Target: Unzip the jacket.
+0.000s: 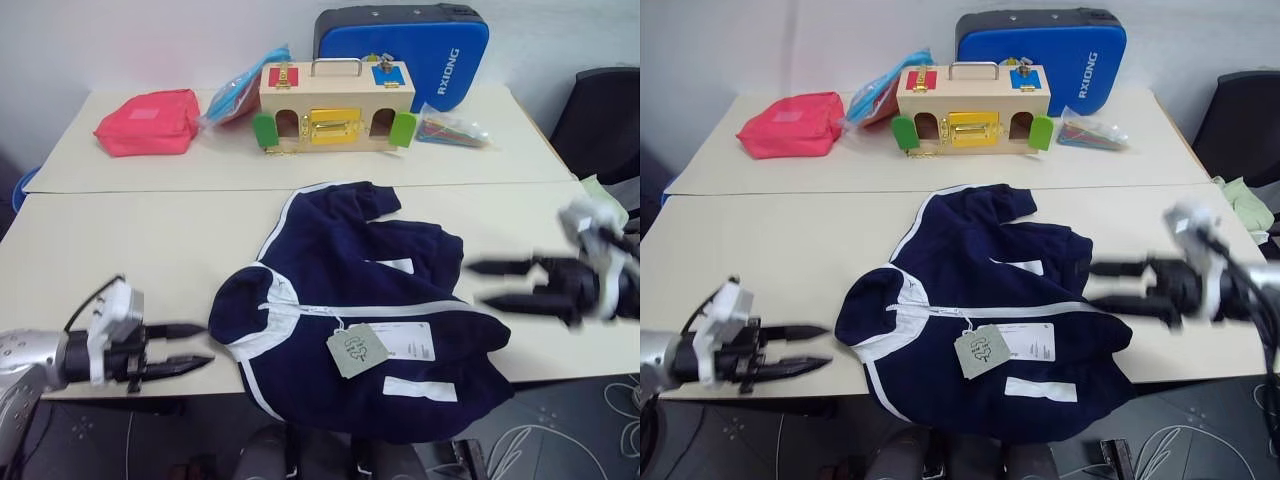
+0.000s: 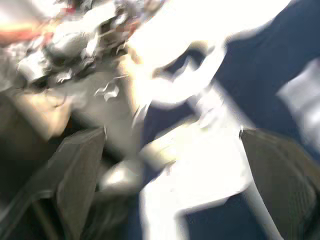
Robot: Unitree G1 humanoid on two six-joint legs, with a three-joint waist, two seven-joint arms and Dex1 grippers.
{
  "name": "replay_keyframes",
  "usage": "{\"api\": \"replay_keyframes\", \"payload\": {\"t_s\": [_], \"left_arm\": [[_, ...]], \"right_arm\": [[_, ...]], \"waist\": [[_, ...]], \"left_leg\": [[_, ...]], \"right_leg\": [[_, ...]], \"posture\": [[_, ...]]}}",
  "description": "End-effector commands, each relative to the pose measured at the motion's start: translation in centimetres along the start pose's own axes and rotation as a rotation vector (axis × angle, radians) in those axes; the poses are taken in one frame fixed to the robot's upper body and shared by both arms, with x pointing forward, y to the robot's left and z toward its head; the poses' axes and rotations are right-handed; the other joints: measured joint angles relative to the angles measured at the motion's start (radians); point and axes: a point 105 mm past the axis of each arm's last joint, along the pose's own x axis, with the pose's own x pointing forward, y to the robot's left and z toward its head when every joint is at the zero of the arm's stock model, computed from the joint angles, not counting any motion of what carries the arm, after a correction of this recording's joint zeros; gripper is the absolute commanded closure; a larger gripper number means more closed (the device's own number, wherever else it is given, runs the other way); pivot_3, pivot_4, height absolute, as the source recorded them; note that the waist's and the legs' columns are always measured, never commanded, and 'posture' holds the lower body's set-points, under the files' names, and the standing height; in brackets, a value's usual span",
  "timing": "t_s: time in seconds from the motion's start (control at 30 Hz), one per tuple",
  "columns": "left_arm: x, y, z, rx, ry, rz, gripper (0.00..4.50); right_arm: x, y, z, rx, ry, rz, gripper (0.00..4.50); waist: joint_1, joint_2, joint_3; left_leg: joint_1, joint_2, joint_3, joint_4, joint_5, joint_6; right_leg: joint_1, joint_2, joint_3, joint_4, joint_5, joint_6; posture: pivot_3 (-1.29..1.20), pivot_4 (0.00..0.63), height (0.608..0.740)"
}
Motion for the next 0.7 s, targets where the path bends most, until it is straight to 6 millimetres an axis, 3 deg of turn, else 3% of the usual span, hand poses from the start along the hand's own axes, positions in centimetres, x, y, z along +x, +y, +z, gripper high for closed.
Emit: {"api": "replay_keyframes", "payload": {"t_s": [0.03, 0.1, 0.23, 0.37, 0.47, 0.7], "left_arm": [[1.6, 0.0, 0.6, 0.070, -0.038, 0.002, 0.52], [2.3, 0.0, 0.1, 0.081, -0.040, -0.005, 0.05], [2.9, -0.2, -0.4, 0.093, -0.022, -0.026, 0.05], [2.9, -0.3, -0.5, 0.106, -0.028, -0.019, 0.05], [3.0, -0.4, -0.7, 0.106, -0.029, -0.016, 0.00], [3.3, -0.1, -0.8, 0.111, -0.036, 0.003, 0.00]], "right_arm": [[2.1, -6.0, -3.0, -0.207, 0.192, -0.282, 0.00], [3.7, -8.0, -4.0, -0.210, 0.222, -0.338, 0.00], [5.1, -10.3, -5.4, -0.278, 0.312, -0.385, 0.00], [5.4, -11.1, -6.4, -0.287, 0.396, -0.366, 0.00], [5.8, -11.2, -6.5, -0.230, 0.405, -0.330, 0.57], [7.4, -12.3, -3.9, -0.324, 0.289, -0.411, 2.92]], "waist": [[-0.005, -0.001, -0.001], [-0.011, -0.001, 0.000], [-0.019, -0.001, 0.000], [-0.023, -0.001, 0.000], [-0.025, -0.001, 0.000], [-0.027, -0.001, 0.000]], "left_leg": [[0.000, 0.000, 0.002, 0.000, 0.002, 0.003], [-0.001, -0.001, 0.005, -0.001, 0.004, 0.005], [-0.003, -0.001, 0.007, -0.001, 0.006, 0.006], [-0.002, -0.001, 0.007, 0.001, 0.007, 0.007], [0.000, 0.000, 0.007, 0.002, 0.008, 0.007], [0.000, 0.001, 0.007, 0.002, 0.009, 0.005]], "right_leg": [[-0.001, 0.001, 0.000, 0.000, 0.000, 0.000], [-0.001, 0.003, 0.001, 0.000, 0.000, 0.000], [-0.003, 0.006, 0.001, 0.005, 0.000, 0.001], [-0.002, 0.005, 0.002, 0.006, 0.000, 0.001], [-0.002, 0.005, 0.003, 0.006, 0.000, 0.001], [-0.002, 0.005, 0.004, 0.009, 0.000, 0.001]], "posture": [[0.00, 0.150, 0.740], [0.00, 0.150, 0.740], [0.00, 0.150, 0.740], [0.00, 0.150, 0.740], [0.00, 0.150, 0.740], [0.00, 0.150, 0.740]]}}
